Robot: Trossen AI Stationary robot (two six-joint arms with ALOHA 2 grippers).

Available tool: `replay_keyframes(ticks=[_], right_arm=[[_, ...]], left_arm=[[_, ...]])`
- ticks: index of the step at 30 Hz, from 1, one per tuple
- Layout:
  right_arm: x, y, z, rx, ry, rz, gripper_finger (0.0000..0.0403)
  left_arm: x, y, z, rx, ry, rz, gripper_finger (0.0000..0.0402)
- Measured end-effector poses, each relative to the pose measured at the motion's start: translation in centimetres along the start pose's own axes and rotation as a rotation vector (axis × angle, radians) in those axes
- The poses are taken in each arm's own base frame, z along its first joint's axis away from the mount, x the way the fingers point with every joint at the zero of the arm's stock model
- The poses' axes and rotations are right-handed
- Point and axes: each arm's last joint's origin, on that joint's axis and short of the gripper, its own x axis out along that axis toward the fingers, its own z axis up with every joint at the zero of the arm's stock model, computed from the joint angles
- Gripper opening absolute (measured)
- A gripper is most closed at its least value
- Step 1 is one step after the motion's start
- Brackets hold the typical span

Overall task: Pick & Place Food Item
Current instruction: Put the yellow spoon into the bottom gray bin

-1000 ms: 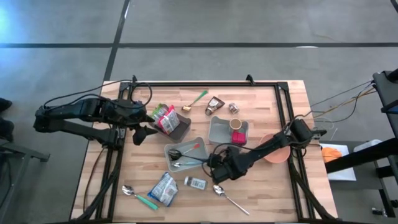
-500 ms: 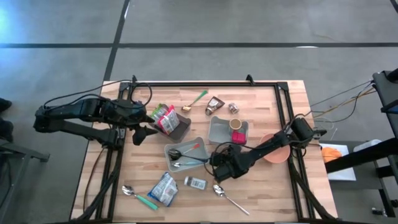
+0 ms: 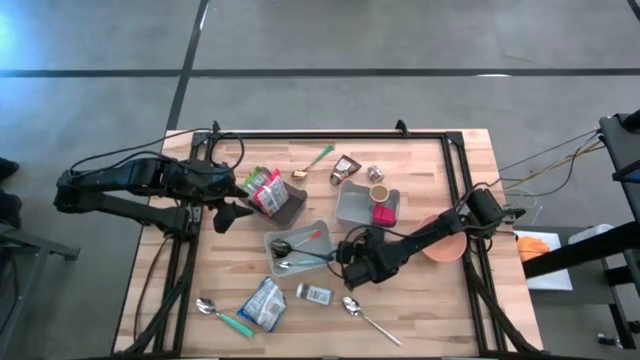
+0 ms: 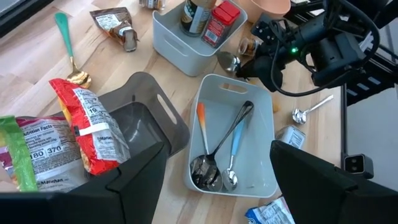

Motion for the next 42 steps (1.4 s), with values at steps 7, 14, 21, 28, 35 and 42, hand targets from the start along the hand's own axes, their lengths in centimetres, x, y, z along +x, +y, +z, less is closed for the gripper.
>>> replay_keyframes(ticks=[7,14,21,28,35,42], right_arm=[[-0.4,0.6,-1.0,-0.075,0.043,0.100,0.0015],[-1.7,1.0,-1.8,-0.293,0.077,0.204,0.0013],[-3.7,1.5,-0.9,-0.384,0.032,0.276,0.0013],[-5.8,1.8,0.4,-0.455,0.002,0.339,0.0009],[-8.3,1.8,2.3,-0.541,-0.070,0.383,0.0009],[-12.0,3.0,5.2,-0.657,-0.203,0.469,0.0008]], left_arm=[[0.0,0.0,0.0,-0.013,0.008,-0.015,0.0292],[0.0,-0.1,0.0,-0.014,0.009,-0.017,0.0292],[0.0,-0.1,0.0,-0.014,0.012,-0.020,0.0292],[0.0,0.0,-0.1,-0.014,0.015,-0.018,0.0292],[0.0,0.0,-0.1,-0.017,0.015,-0.018,0.0292],[0.0,0.0,-0.1,-0.017,0.015,-0.018,0.0292]])
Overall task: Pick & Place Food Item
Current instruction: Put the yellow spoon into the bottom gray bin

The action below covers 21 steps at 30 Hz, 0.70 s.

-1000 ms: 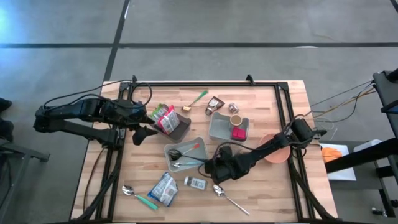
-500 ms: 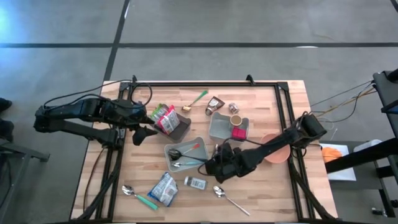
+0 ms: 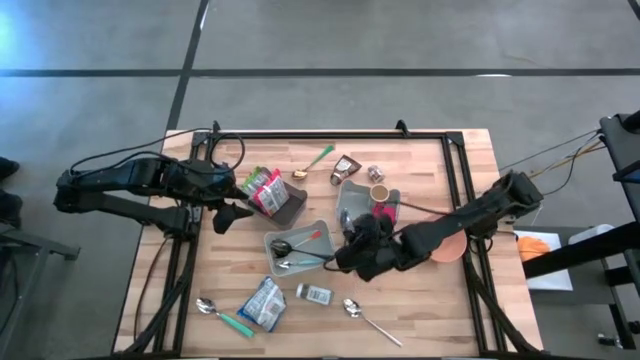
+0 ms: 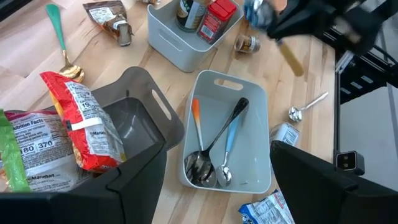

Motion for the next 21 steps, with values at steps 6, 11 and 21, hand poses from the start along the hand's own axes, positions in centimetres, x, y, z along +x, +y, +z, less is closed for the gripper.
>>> replay_keyframes(ticks=[6,11,21], right_arm=[[-0.5,2.4,4.8,-0.265,-0.129,0.168,0.0008],[0.0,3.2,7.6,-0.467,-0.201,0.296,0.0008],[5.1,1.8,8.0,-0.655,-0.061,0.392,0.0008]], left_arm=[[0.0,0.0,0.0,0.000,0.000,0.000,0.0292],[0.0,0.0,0.0,0.000,0.001,-0.002,0.0292],[0.0,-0.3,-0.2,-0.050,0.065,-0.114,0.0292]])
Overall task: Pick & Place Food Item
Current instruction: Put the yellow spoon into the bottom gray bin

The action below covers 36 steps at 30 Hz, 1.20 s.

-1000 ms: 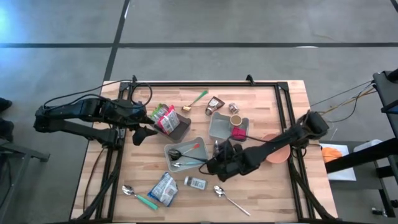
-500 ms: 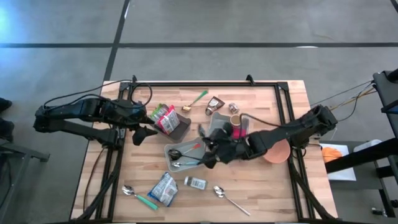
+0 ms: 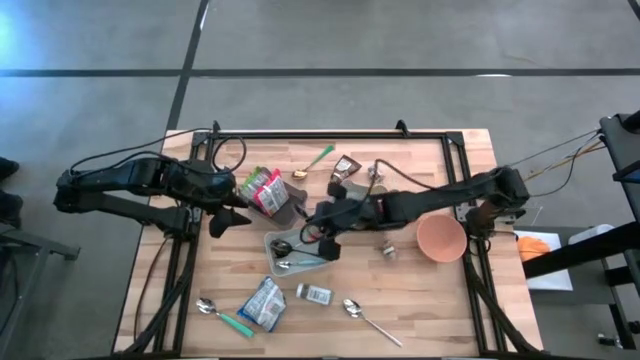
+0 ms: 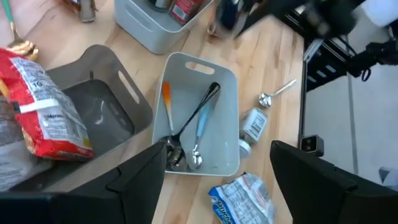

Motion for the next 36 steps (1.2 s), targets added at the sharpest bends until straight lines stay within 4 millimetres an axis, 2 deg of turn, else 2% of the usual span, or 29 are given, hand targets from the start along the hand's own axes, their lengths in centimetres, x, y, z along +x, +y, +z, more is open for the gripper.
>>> replay_keyframes(ticks=[3,11,21,29,36], right_arm=[[1.8,0.2,-0.8,-0.092,0.025,0.000,0.0008],[5.4,0.8,-0.7,-0.231,0.054,0.075,0.0008],[9.4,1.7,-1.0,-0.387,0.260,0.188,0.0008],[12.4,2.6,-1.9,-0.422,0.400,0.237,0.0008],[14.3,3.1,-2.8,-0.418,0.438,0.289,0.0008]], left_arm=[[-0.2,0.0,-0.1,-0.016,-0.005,-0.004,0.0292],[-0.8,0.0,-0.2,-0.026,-0.022,-0.016,0.0292],[-1.1,0.1,-0.4,-0.026,-0.029,-0.017,0.0292],[-1.1,0.2,-0.6,-0.027,-0.011,-0.006,0.0292],[-1.2,0.3,-0.7,-0.027,-0.006,-0.003,0.0292]])
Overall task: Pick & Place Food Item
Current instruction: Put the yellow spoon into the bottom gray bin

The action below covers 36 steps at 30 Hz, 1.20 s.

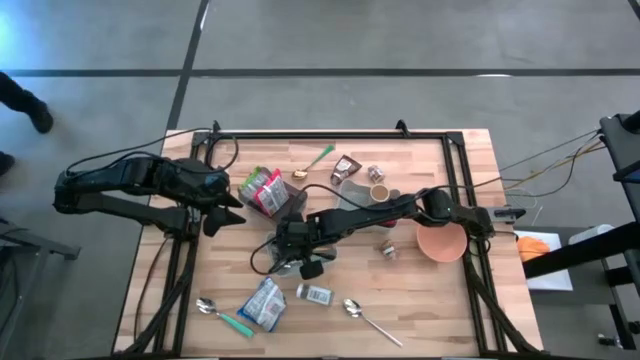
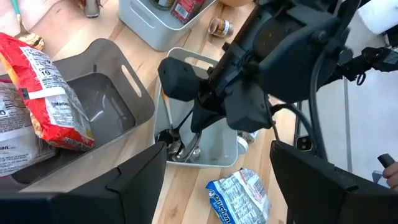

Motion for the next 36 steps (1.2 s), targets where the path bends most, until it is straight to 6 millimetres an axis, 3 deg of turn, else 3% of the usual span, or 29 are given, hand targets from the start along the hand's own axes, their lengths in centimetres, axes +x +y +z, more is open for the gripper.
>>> replay_keyframes(ticks=[20,36], right_arm=[[1.6,0.0,-2.0,0.034,0.071,0.018,0.0008],[1.5,-0.3,-2.1,0.142,0.076,0.009,0.0008]], left_arm=[[0.0,0.1,-0.1,0.024,0.011,0.007,0.0292],[0.0,0.1,-0.1,0.016,0.012,0.008,0.0292]])
